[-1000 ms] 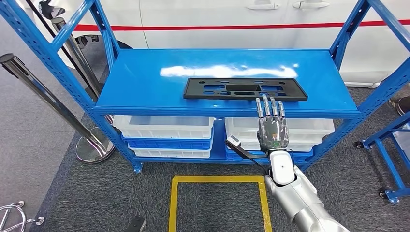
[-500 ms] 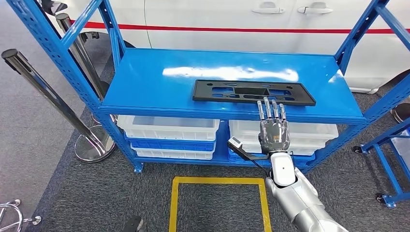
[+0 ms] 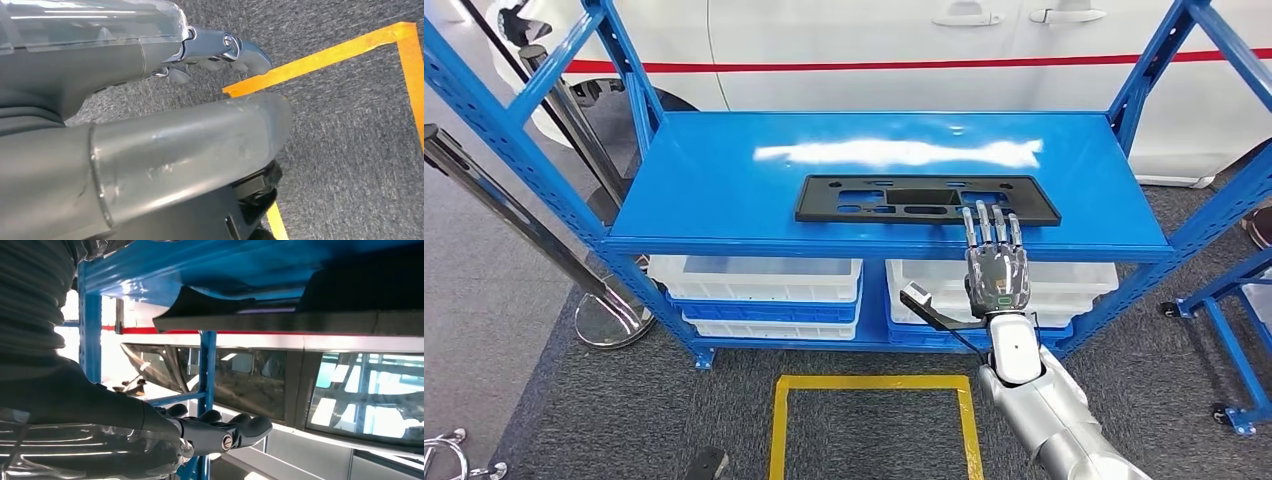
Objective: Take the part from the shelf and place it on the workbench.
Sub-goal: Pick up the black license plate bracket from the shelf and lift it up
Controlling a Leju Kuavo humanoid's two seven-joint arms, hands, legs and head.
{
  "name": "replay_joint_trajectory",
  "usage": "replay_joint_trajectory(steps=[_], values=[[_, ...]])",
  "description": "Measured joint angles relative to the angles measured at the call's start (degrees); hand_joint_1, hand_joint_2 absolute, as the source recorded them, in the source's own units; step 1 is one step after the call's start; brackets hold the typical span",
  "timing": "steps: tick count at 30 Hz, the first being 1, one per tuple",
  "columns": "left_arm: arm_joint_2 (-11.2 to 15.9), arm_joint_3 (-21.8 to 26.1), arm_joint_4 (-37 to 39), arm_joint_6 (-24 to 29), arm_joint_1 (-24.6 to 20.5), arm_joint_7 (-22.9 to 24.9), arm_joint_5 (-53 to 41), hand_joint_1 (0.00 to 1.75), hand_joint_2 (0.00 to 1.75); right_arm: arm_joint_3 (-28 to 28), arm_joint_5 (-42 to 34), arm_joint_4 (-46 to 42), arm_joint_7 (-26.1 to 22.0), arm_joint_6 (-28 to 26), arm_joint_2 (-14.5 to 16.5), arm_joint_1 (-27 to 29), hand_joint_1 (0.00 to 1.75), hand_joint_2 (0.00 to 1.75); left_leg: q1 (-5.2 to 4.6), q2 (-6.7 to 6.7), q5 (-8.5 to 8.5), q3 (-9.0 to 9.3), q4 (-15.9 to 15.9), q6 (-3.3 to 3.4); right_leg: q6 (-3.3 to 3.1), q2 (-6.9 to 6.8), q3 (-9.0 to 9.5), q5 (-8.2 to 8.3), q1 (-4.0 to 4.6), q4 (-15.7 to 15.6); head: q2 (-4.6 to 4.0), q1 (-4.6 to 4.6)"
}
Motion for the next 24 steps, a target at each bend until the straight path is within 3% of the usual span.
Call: replay_joint_trajectory(steps=[2, 3, 5, 8, 10, 12, 13, 14, 15, 17, 18, 22, 24], values=[[0.07, 0.00, 0.00, 0.01, -0.06, -0.06, -0.01, 0.00, 0.00, -0.02, 0.00, 0.00, -0.22, 0.00, 0.01, -0.06, 0.00, 1.75, -0.42, 0.01, 4.65, 2.80, -7.59, 1.16, 0.14, 0.06, 1.00, -0.77, 0.21, -0.07, 0.00, 0.02], [0.11, 0.00, 0.00, 0.02, -0.13, -0.09, -0.01, 0.00, 0.00, -0.04, 0.00, 0.00, -0.28, 0.01, 0.01, -0.09, 0.00, 1.75, -0.68, 0.02, 5.75, 4.03, -10.48, 1.69, 0.31, 0.09, 1.26, -1.02, 0.26, -0.10, 0.00, 0.02], [0.16, 0.00, 0.00, 0.09, -0.23, -0.04, 0.04, 0.00, 0.00, -0.19, 0.00, 0.00, -0.38, 0.01, 0.01, -0.10, 0.00, 1.75, -1.04, 0.02, 5.58, 5.00, -12.44, 2.24, 0.80, 0.08, 1.30, -1.17, 0.22, -0.28, 0.00, 0.02], [0.10, 0.01, 0.00, 0.67, -0.21, 0.20, 0.17, 0.00, 0.00, -0.75, 0.00, -0.09, -0.64, -0.02, 0.02, -0.07, 0.00, 1.75, -0.67, 0.01, 5.55, 5.95, -14.16, 2.55, 1.64, -0.05, 1.33, -1.85, 0.20, 0.01, 0.00, 0.03], [-0.02, 0.02, 0.00, 1.05, -0.31, 0.25, 0.21, 0.00, 0.00, -1.43, 0.00, -0.26, -1.01, -0.03, 0.06, -0.03, 0.00, 1.75, -0.37, 0.06, 5.57, 6.67, -14.95, 2.87, 2.02, -0.10, -0.95, -4.20, 0.13, 4.61, 0.00, 0.05], [-0.11, 0.03, 0.00, 1.19, -0.41, 0.24, 0.21, 0.00, 0.00, -2.20, 0.00, -0.34, -1.50, -0.03, 0.10, 0.35, 0.00, 1.75, -0.35, 0.01, 5.26, 6.85, -14.91, 3.11, 2.36, -0.08, -5.48, -6.74, -0.02, 12.00, 0.00, 0.05], [-0.13, 0.04, 0.00, 1.20, -0.38, 0.24, 0.20, 0.00, 0.00, -2.53, 0.00, -0.35, -1.64, -0.03, 0.10, 0.61, 0.00, 1.75, -0.35, -0.03, 5.06, 6.94, -14.83, 3.12, 2.54, -0.10, -7.25, -6.89, -0.12, 14.33, 0.00, 0.05], [-0.16, 0.04, 0.00, 1.20, -0.30, 0.22, 0.19, 0.00, 0.00, -2.76, 0.00, -0.37, -1.74, -0.03, 0.10, 0.82, 0.00, 1.75, -0.33, -0.08, 4.81, 7.11, -14.70, 3.05, 2.69, -0.12, -8.07, -5.84, -0.25, 14.65, 0.00, 0.05], [-0.21, 0.04, 0.00, 1.20, -0.24, 0.18, 0.17, 0.00, 0.00, -2.94, 0.00, -0.40, -1.77, -0.03, 0.10, 0.93, 0.00, 1.75, -0.28, -0.12, 4.48, 7.35, -14.49, 2.92, 2.80, -0.16, -7.63, -3.65, -0.40, 12.56, 0.00, 0.05], [-0.32, 0.05, 0.00, 1.19, -0.19, 0.10, 0.16, 0.00, 0.00, -3.24, 0.00, -0.54, -1.78, -0.02, 0.10, 0.97, 0.00, 1.75, -0.28, -0.18, 3.59, 7.77, -13.80, 2.44, 2.88, -0.23, -4.92, 0.91, -0.60, 5.43, 0.00, 0.06], [-0.35, 0.05, 0.00, 1.19, -0.24, 0.07, 0.16, 0.00, 0.00, -3.32, 0.00, -0.62, -1.79, -0.02, 0.11, 0.96, 0.00, 1.75, -0.34, -0.20, 3.19, 7.77, -13.36, 2.14, 2.76, -0.20, -3.76, 2.02, -0.56, 2.67, 0.00, 0.04], [-0.39, 0.06, 0.00, 1.18, -0.33, -0.01, 0.16, 0.00, 0.00, -3.39, 0.00, -0.95, -1.85, -0.03, 0.20, 1.24, 0.00, 1.75, -0.47, -0.17, 2.49, 7.65, -12.86, 1.14, 1.61, 0.04, -3.02, 1.77, -0.36, 0.81, 0.00, 0.05], [-0.39, 0.07, 0.00, 1.19, -0.32, -0.07, 0.16, 0.00, 0.00, -3.46, 0.00, -1.11, -1.83, -0.03, 0.25, 1.18, 0.00, 1.75, -0.37, -0.12, 0.95, 6.95, -10.80, 0.57, 0.88, 0.00, -2.60, 1.75, -0.54, 0.49, 0.00, 0.04]])
